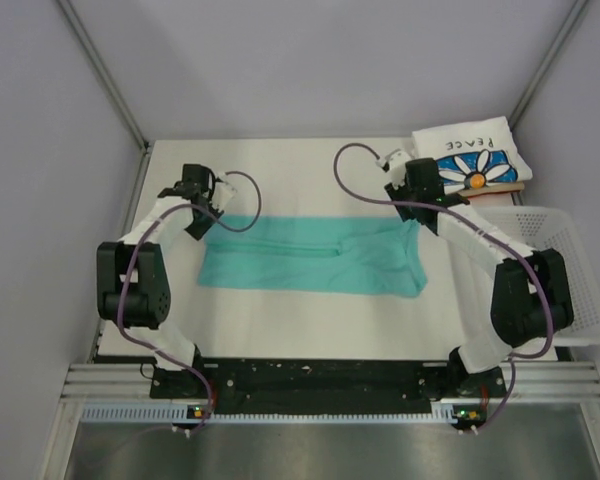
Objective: Fold and stack the t-shirts
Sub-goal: Fold the other side of the tshirt into a rectangle
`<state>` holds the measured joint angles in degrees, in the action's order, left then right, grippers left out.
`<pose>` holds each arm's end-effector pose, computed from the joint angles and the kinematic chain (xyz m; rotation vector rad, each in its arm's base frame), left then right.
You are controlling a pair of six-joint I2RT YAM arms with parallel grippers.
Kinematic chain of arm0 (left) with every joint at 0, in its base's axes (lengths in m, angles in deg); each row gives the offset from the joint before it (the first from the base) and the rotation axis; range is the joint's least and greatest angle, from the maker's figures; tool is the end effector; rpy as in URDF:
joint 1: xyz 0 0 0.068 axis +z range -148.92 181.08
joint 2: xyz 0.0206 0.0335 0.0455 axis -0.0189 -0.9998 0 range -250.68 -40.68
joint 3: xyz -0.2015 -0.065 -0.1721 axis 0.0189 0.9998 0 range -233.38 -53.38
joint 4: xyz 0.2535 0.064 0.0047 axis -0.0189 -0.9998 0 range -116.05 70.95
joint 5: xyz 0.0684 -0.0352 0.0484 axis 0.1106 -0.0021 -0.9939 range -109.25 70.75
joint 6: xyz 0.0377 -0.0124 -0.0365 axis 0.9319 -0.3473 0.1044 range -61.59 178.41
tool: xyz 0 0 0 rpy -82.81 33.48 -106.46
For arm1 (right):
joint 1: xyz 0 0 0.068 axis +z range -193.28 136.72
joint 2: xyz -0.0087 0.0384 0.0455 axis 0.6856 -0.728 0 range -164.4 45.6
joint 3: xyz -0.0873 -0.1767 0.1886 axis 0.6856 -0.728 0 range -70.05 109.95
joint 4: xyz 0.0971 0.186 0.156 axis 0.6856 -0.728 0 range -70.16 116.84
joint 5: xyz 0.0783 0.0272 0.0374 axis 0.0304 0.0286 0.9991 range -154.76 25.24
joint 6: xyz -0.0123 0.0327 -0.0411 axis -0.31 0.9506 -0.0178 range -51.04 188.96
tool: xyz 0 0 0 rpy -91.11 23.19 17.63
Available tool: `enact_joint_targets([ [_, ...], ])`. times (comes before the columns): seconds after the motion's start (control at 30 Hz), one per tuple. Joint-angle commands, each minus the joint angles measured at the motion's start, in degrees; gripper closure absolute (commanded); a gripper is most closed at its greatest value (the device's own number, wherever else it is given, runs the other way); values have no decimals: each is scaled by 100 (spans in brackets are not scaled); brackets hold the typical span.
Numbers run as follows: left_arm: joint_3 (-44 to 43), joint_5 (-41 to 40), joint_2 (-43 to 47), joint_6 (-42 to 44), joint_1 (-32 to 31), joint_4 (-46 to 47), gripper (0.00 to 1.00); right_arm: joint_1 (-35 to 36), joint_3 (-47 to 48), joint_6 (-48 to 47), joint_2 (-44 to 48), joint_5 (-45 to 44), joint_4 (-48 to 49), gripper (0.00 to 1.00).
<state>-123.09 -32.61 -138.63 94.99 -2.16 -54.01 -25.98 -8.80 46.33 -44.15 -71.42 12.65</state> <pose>0.3497 -0.0115 0.2150 0.8544 2.5817 0.4908 0.3289 0.0982 0.2391 -0.7355 2.1967 -0.1817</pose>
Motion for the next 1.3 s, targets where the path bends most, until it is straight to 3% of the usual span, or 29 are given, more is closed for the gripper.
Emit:
enact_joint_targets([
  [0.0,343,1036,882,262,-237,-318,60,-60,449,2049,335,-470,-917,65],
  [0.13,608,1528,814,236,-405,-608,69,-69,-121,3288,853,190,-928,82],
  [0.23,722,1679,533,113,-431,-609,72,-60,-884,3984,1082,647,-411,96],
  [0.3,748,1575,269,34,-431,-512,73,-51,-1325,4266,1031,868,-137,99],
  [0.47,836,943,-145,-159,-422,-161,76,-95,-1292,4522,338,306,-57,100],
  [0.67,1188,388,-303,-274,-379,200,76,-499,-546,4479,-716,164,-66,100],
  [0.87,1355,501,389,-344,-282,-80,73,-614,824,4206,-1553,471,-644,100],
  [0.97,1250,957,1030,-204,-273,-563,67,-596,1239,4048,-1388,481,-979,100],
  [1.07,882,1519,1427,-116,-273,-1117,61,-535,899,3978,-800,297,-1041,100],
  [1.27,-32,1120,789,-151,-273,-785,61,0,-331,4117,448,163,-1235,100],
])
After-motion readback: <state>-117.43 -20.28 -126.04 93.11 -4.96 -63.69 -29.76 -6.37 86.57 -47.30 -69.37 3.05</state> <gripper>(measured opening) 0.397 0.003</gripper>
